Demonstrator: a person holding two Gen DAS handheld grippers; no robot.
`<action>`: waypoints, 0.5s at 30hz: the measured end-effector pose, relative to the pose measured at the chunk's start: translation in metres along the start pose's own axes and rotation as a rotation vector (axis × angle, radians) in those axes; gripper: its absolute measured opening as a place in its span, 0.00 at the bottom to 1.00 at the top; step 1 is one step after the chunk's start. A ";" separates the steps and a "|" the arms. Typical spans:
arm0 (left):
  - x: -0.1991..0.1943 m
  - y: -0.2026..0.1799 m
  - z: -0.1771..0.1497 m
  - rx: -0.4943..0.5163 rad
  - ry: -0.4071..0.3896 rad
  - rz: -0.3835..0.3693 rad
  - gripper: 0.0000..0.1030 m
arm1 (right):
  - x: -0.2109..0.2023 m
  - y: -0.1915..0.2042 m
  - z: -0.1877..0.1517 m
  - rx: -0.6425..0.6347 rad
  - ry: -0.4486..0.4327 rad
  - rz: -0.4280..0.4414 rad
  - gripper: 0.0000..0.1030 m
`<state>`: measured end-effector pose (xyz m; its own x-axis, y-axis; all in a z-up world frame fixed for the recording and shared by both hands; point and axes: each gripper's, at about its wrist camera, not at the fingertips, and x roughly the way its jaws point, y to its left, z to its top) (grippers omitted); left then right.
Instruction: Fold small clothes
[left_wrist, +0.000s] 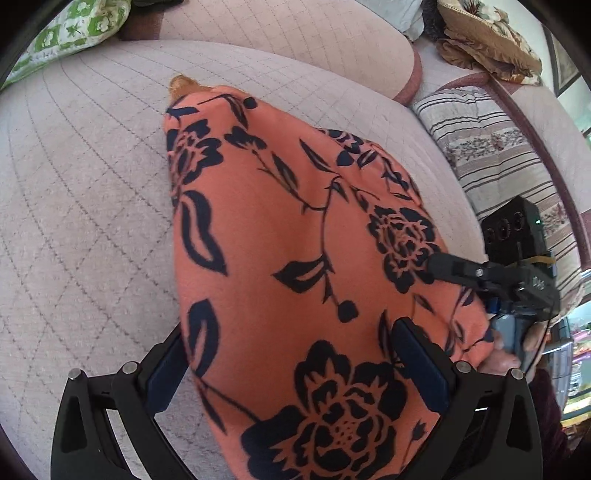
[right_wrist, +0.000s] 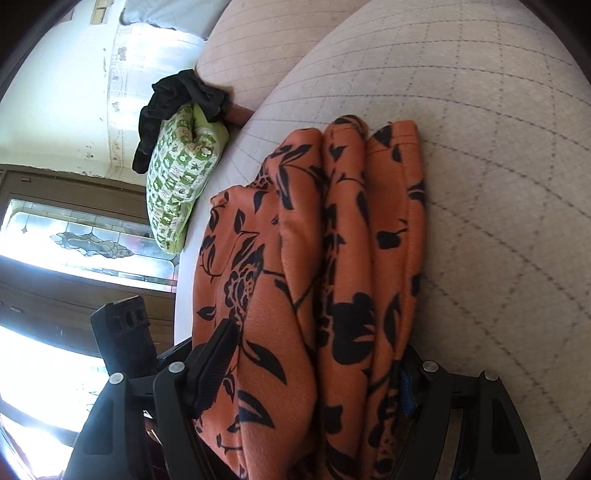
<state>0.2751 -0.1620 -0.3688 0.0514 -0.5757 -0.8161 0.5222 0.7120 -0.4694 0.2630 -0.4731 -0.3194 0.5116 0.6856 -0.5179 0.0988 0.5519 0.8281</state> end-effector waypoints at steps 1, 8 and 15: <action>0.001 -0.001 0.001 -0.008 0.000 -0.011 1.00 | 0.001 0.000 0.000 -0.004 -0.002 0.001 0.74; -0.002 0.007 0.008 -0.096 -0.028 -0.039 0.85 | 0.010 0.006 0.000 -0.012 -0.015 -0.005 0.62; -0.016 0.015 0.004 -0.095 -0.054 0.010 0.47 | 0.017 0.034 -0.003 -0.100 -0.017 -0.057 0.52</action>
<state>0.2853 -0.1438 -0.3615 0.1028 -0.5875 -0.8027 0.4383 0.7511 -0.4936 0.2725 -0.4407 -0.3005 0.5221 0.6443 -0.5588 0.0431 0.6344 0.7718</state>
